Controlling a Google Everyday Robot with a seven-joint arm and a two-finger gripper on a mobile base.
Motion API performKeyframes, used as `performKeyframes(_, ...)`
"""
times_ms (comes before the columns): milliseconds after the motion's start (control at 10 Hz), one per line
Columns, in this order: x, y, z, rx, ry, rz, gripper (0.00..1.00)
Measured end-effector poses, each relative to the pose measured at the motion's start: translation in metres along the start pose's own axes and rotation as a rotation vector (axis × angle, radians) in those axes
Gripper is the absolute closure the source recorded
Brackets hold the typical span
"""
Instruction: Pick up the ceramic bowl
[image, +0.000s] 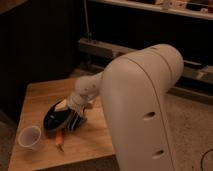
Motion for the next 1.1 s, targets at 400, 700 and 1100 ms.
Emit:
performKeyframes(400, -0.0013, -0.001, 0.0001, 0.024, -0.002, 0.008, 0.71)
performKeyframes(700, -0.0019, -0.0036, 0.0014, 0.059, -0.006, 0.016, 0.83)
performKeyframes(1100, -0.0004, -0.0073, 0.0057, 0.098, -0.001, 0.022, 0.83)
